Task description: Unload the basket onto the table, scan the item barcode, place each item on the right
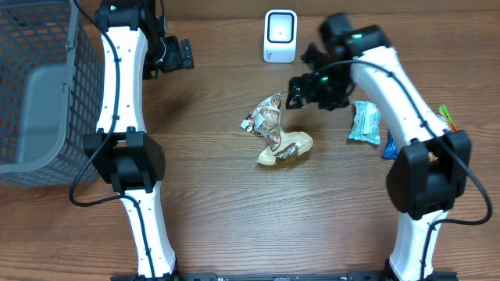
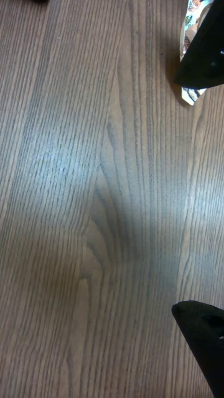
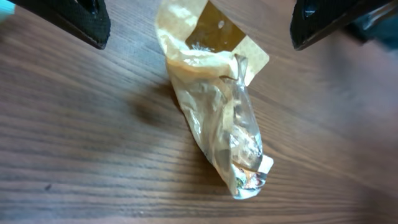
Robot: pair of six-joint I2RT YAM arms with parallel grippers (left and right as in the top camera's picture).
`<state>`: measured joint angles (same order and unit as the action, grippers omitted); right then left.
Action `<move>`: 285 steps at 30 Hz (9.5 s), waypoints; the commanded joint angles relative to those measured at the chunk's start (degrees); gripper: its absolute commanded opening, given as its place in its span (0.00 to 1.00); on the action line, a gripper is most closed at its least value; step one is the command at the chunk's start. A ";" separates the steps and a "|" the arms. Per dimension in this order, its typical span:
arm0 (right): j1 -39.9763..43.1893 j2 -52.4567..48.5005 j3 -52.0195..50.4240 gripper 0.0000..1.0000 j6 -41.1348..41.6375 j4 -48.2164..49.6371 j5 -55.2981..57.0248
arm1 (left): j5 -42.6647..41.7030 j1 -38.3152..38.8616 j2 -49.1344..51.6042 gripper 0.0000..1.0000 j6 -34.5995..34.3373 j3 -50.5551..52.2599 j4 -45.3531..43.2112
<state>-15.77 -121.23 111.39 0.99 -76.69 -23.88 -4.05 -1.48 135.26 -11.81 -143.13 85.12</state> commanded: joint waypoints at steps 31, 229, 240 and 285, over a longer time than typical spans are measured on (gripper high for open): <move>1.95 -6.40 -24.02 0.73 -6.23 45.05 -22.64 | -0.39 0.39 0.09 1.00 1.09 0.48 -0.07; -21.11 12.02 -46.27 0.04 32.83 46.51 -5.70 | -0.37 0.44 0.09 1.00 1.09 0.48 -0.09; -20.76 18.67 -37.79 0.04 25.92 29.77 21.62 | -0.39 0.44 0.09 1.00 1.09 0.48 -0.07; -26.91 10.99 -50.99 0.45 50.05 62.05 0.26 | -0.37 0.44 0.09 1.00 1.09 0.48 -0.09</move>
<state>-42.52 -109.43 60.95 50.41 -14.28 -24.23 -4.05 -1.48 135.26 -11.81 -143.13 85.10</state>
